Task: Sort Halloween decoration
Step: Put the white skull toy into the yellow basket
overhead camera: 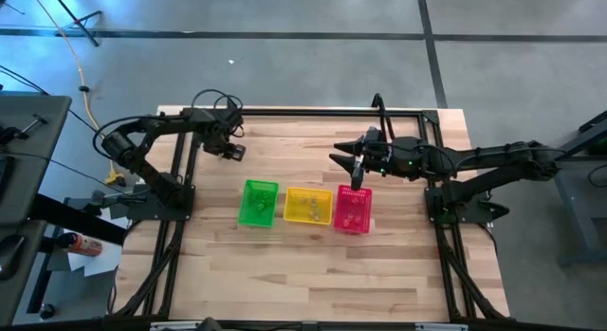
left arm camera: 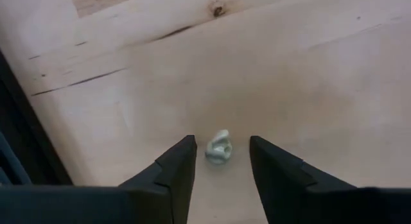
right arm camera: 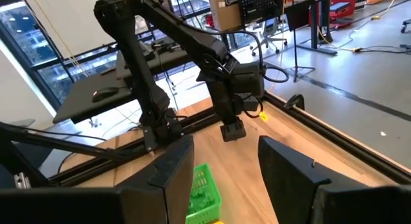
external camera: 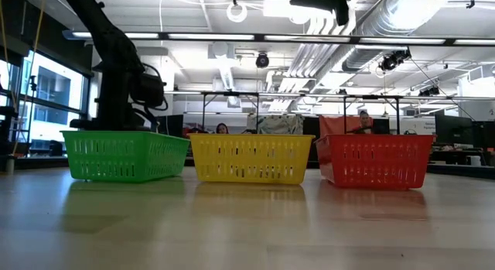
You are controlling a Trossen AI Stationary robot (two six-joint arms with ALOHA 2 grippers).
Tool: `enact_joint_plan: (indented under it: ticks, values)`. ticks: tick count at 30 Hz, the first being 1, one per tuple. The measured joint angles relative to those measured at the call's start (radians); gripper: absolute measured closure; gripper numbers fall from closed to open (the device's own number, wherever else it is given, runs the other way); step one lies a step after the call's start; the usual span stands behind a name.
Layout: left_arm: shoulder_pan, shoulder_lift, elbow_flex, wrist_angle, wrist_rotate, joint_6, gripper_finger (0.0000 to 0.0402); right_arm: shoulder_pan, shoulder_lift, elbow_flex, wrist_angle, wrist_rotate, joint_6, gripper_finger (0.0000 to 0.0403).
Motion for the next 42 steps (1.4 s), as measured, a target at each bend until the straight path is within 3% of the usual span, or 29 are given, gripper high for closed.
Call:
enact_joint_plan:
  ticks: [9, 20, 25, 37, 42]
  values:
    - [-0.005, -0.001, -0.003, 0.019, -0.004, -0.029, 0.0283, 0.0, 0.0, 0.0, 0.001, 0.0, -0.002, 0.0234]
    - [-0.005, -0.004, -0.003, 0.017, 0.018, -0.031, 0.0381, 0.0, 0.0, 0.0, 0.001, 0.0, -0.002, 0.0234]
    - [-0.005, -0.032, -0.005, 0.012, 0.024, -0.031, 0.039, 0.0, 0.0, 0.0, 0.001, 0.0, -0.003, 0.0234]
    - [-0.005, -0.289, 0.027, 0.024, 0.077, -0.015, 0.0382, 0.0, 0.0, 0.0, 0.001, 0.0, -0.003, 0.0234]
    - [-0.03, -0.469, 0.038, 0.242, 0.172, -0.047, 0.0381, 0.0, 0.0, 0.0, 0.002, 0.0, -0.001, 0.0234]
